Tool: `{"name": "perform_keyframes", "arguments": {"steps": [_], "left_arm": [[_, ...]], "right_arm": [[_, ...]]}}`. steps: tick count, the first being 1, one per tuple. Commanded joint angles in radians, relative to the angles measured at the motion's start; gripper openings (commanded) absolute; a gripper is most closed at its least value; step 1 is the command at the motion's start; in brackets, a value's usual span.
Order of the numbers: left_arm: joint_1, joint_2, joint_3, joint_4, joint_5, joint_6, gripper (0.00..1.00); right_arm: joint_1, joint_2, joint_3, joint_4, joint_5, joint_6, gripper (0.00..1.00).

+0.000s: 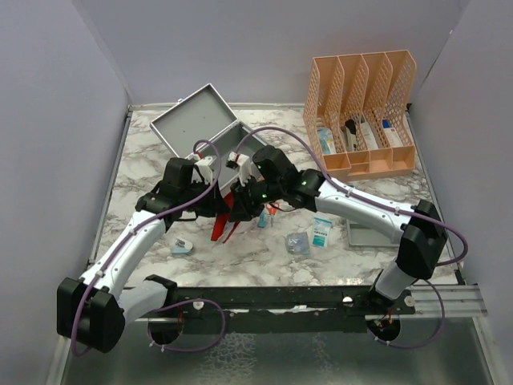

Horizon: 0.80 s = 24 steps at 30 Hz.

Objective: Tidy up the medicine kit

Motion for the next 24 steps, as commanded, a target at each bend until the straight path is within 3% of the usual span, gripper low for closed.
{"name": "perform_keyframes", "arguments": {"steps": [1, 7, 10, 19, 24], "left_arm": [[-0.007, -0.011, -0.007, 0.032, 0.023, -0.008, 0.0], [-0.007, 0.018, -0.004, 0.032, -0.017, -0.04, 0.0], [-0.006, 0.039, 0.001, 0.031, -0.019, -0.054, 0.0], [-0.007, 0.076, 0.012, 0.037, -0.038, -0.081, 0.0], [-0.007, 0.08, 0.018, 0.039, -0.039, -0.088, 0.0]], "right_arm": [[0.003, 0.014, 0.051, -0.045, 0.168, 0.08, 0.31], [0.004, -0.063, -0.019, -0.005, 0.325, 0.181, 0.48], [0.004, -0.113, -0.074, 0.024, 0.38, 0.245, 0.5], [0.019, -0.181, -0.207, 0.096, 0.451, 0.382, 0.52], [0.04, -0.151, -0.216, 0.125, 0.412, 0.41, 0.43]]}}
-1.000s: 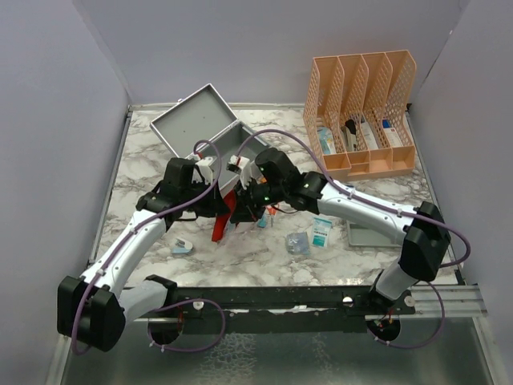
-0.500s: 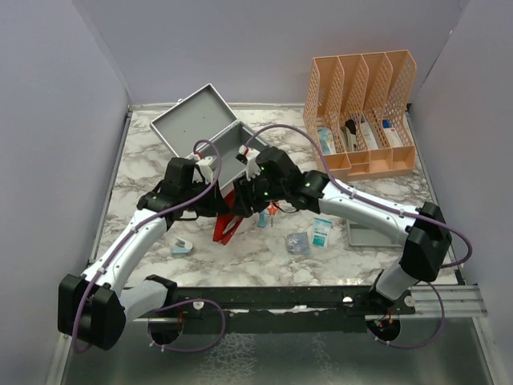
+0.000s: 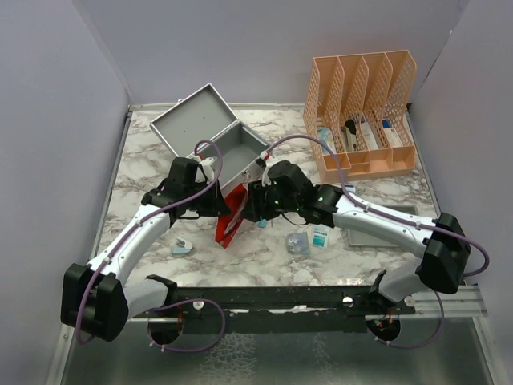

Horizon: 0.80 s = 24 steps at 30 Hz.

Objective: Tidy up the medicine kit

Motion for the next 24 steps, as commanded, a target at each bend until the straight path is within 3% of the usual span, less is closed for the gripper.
{"name": "perform_keyframes", "arguments": {"steps": [1, 9, 17, 24], "left_arm": [[-0.007, 0.004, 0.018, 0.033, -0.014, -0.016, 0.0], [-0.007, -0.005, 0.007, 0.052, 0.035, -0.018, 0.0], [-0.007, -0.008, 0.0, 0.054, 0.05, -0.023, 0.0], [-0.007, -0.025, 0.009, 0.052, 0.076, -0.044, 0.0]], "right_arm": [[0.026, 0.024, -0.008, 0.077, -0.008, 0.057, 0.41], [0.029, 0.091, -0.022, 0.193, -0.078, 0.12, 0.25], [0.041, 0.179, 0.0, 0.199, -0.079, 0.104, 0.24], [0.049, 0.204, 0.031, 0.152, -0.05, 0.103, 0.14]]}}
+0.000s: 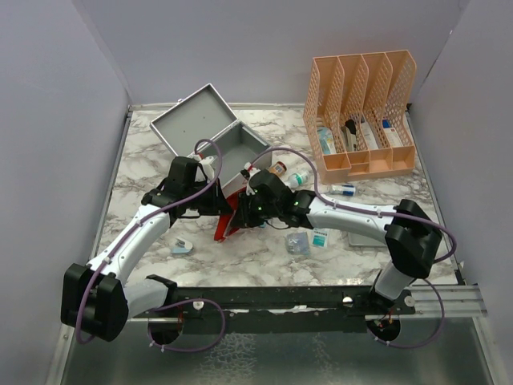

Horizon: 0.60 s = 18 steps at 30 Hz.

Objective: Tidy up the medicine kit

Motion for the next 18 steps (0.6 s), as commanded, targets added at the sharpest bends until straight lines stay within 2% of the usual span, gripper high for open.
{"name": "perform_keyframes", "arguments": {"steps": [1, 5, 12, 18], "left_arm": [[-0.006, -0.029, 0.013, 0.027, 0.059, -0.026, 0.0], [-0.006, -0.038, 0.02, 0.014, 0.056, -0.032, 0.0], [-0.007, -0.026, 0.02, 0.004, 0.011, -0.053, 0.0], [-0.007, -0.022, 0.02, 0.004, -0.008, -0.078, 0.0]], "right_arm": [[0.012, -0.001, 0.039, -0.009, 0.017, -0.001, 0.14], [0.011, -0.042, 0.031, -0.008, 0.026, 0.008, 0.16], [0.012, -0.207, -0.111, 0.077, 0.03, 0.075, 0.31], [0.012, -0.306, -0.228, 0.078, 0.128, 0.185, 0.43]]}}
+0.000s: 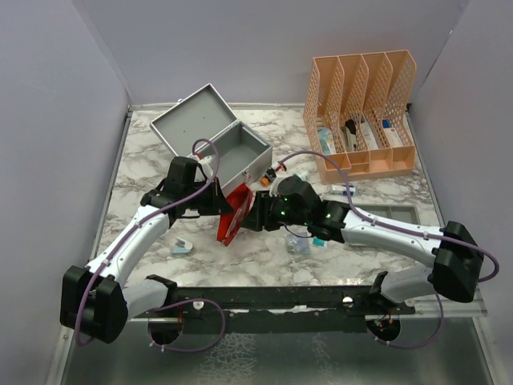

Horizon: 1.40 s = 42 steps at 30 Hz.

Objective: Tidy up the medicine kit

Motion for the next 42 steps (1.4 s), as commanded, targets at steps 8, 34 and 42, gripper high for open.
{"name": "perform_keyframes", "arguments": {"steps": [8, 34, 42], "left_arm": [[-0.006, -0.002, 0.012, 0.005, -0.025, -0.03, 0.0], [-0.007, -0.001, 0.013, 0.014, 0.007, -0.031, 0.0], [-0.006, -0.011, 0.013, 0.019, 0.02, -0.037, 0.0]], "right_arm": [[0.007, 0.07, 0.029, 0.017, 0.069, 0.113, 0.54], [0.008, 0.191, -0.008, 0.199, 0.06, 0.223, 0.55], [0.007, 0.273, 0.086, 0.035, 0.151, 0.245, 0.55]]}}
